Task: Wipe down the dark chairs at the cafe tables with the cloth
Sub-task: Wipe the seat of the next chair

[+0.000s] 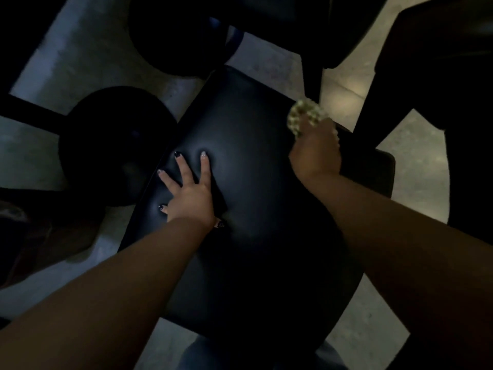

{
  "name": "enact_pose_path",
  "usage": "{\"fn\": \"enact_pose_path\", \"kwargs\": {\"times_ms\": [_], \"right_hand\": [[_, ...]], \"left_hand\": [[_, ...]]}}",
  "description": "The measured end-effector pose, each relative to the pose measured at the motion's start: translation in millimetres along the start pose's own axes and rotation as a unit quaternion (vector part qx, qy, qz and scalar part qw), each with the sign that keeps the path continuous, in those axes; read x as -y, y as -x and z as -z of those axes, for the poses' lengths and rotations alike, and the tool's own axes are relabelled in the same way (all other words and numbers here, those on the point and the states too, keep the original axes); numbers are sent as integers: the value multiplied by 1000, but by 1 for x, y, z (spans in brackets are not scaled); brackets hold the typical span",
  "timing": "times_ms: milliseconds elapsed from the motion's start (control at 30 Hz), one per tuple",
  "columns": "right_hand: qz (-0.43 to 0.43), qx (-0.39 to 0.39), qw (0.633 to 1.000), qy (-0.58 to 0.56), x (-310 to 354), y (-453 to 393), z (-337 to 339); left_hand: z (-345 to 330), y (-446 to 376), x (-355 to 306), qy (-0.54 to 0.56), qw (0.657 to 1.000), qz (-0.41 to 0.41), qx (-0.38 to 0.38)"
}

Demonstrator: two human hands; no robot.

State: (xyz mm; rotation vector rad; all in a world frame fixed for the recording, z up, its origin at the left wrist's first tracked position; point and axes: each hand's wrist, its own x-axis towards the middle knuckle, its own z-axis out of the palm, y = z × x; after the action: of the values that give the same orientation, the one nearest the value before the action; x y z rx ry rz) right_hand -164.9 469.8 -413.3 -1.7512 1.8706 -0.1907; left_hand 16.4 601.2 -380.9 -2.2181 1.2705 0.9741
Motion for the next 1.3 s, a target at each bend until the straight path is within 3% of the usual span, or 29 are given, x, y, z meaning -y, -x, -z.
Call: {"fn": "enact_pose_path", "kwargs": {"times_ms": [167,300,367,500,600,767,900,1000,1100,1200,1300], "right_hand": [[-43,-38,998,8,2,-8,5],[-5,-16,999,-28,42,-26,-18],[-51,-45,997,-34,51,-26,-26],[15,-41,998,46,42,-8,-23],[-77,-59,994,46,-3,6,-5],[-172,-74,978,93,-72,56,31],[-331,-93,936,70,-101,53,40],[-369,-92,923,57,-107,37,48],[-345,-134,929,24,-98,37,41],[-244,-190,951,5,-61,69,3],[-37,-73,995,50,-46,93,-12]], "left_hand": [[-4,-4,-3,-12,1000,0,2],[-6,-8,-3,-22,1000,2,-1],[-5,-8,-4,-13,1000,2,16],[2,-8,2,0,998,-21,59],[17,-6,2,-29,994,-70,79],[64,-29,-24,-135,951,-260,101],[58,-31,-33,-226,934,-263,89],[48,-32,-30,-230,933,-269,65],[47,-36,-27,-223,933,-278,52],[45,-36,-25,-215,934,-282,40],[46,-37,-24,-213,935,-282,33]]}}
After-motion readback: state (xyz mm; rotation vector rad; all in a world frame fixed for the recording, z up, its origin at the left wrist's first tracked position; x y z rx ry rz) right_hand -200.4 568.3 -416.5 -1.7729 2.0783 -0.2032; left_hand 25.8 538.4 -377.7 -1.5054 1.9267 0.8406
